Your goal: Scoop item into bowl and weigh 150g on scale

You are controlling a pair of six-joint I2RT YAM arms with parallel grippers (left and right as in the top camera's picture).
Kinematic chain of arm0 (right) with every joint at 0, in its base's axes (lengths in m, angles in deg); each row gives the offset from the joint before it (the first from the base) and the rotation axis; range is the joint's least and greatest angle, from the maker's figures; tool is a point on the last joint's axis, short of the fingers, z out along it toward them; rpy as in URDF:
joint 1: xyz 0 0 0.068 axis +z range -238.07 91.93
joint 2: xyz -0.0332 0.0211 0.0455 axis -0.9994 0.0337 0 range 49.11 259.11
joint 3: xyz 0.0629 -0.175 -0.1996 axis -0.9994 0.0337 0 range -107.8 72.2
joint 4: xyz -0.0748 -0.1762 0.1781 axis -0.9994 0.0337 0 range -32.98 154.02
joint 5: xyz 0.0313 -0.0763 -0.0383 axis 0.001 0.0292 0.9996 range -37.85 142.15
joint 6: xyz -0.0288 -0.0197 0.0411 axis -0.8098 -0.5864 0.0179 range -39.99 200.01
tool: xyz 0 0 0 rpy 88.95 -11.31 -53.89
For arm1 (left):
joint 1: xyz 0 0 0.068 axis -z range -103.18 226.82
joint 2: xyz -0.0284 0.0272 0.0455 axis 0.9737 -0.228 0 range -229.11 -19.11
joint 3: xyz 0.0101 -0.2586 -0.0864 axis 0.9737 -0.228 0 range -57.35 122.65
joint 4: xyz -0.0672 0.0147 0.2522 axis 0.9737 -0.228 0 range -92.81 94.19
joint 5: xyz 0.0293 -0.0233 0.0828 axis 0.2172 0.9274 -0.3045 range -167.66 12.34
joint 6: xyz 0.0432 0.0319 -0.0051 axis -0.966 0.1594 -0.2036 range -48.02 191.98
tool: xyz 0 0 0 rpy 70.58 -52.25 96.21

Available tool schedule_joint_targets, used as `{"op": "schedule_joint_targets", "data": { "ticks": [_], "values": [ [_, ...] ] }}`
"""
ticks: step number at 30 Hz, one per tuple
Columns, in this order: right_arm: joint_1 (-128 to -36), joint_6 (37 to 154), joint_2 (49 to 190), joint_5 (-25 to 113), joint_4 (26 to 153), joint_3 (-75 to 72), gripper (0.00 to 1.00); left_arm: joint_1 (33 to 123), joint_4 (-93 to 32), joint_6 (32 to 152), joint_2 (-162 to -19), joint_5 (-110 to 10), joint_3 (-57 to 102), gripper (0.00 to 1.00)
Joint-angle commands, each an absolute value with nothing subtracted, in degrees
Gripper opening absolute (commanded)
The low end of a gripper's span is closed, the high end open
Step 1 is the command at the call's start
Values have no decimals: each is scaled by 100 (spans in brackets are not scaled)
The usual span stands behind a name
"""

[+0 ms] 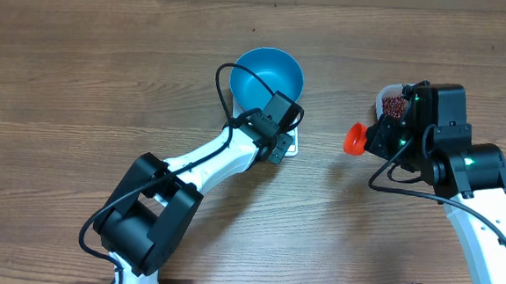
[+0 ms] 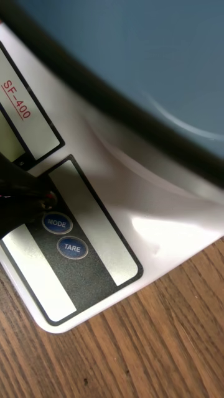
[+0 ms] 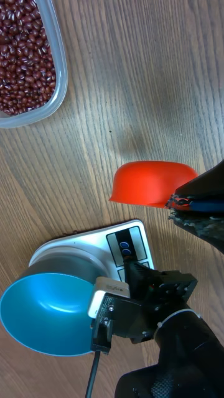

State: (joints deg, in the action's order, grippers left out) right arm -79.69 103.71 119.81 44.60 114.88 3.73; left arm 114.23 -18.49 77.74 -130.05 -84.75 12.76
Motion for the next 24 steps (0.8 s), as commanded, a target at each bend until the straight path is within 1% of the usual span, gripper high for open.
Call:
{"op": "schedule_joint_targets", "data": {
  "ticks": [1, 11, 17, 24],
  "values": [
    [-7945, 10347, 11900, 4438, 11464, 205, 4, 11396, -1851, 7713, -13134, -8401, 1213, 4],
    [-7945, 10347, 11900, 4438, 11501, 205, 4, 11396, -1936, 7715, -13136, -8401, 1208, 5],
    [-7945, 10347, 11900, 4440, 11523, 205, 4, 11396, -1919, 7711, -13508, -8403, 1206, 4],
    [-7945, 10347, 11900, 4440, 11519, 205, 4, 11396, -1914, 7711, -13549, -8405, 1206, 4]
  ]
}}
